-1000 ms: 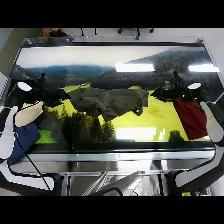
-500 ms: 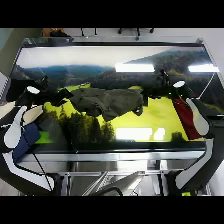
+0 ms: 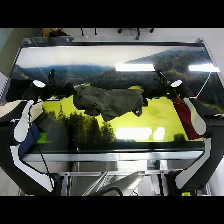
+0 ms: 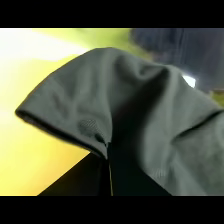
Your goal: Fold the shirts.
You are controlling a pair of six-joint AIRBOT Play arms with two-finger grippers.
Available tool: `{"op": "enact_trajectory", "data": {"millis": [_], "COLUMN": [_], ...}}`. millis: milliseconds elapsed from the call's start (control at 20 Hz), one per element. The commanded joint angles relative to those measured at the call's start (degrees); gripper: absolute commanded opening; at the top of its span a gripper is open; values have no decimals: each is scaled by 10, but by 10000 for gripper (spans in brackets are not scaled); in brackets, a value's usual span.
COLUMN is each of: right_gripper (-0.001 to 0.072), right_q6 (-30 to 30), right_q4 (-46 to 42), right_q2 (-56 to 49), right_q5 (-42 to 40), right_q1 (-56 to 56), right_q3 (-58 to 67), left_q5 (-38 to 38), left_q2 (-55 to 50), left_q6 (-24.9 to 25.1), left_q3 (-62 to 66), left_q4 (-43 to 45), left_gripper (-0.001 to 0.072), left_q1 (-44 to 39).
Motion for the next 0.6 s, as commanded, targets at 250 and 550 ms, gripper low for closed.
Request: {"op": "enact_trajectory", "data": {"millis": [250,550], "right_gripper": [17,17], "right_q6": [0,-49], "right_q4": [12,10], "right_q2": [169,445], "right_q5": [123,106], "right_q1": [-76,-127], "right_q3": [201,235], "left_q5": [-165,-226], "left_q2": [204,445], "left_q6": [-6,-27], "left_q3": [251,335], "left_q4": [-3,-6], "left_gripper": [11,12], "left_q1": [6,47]}}
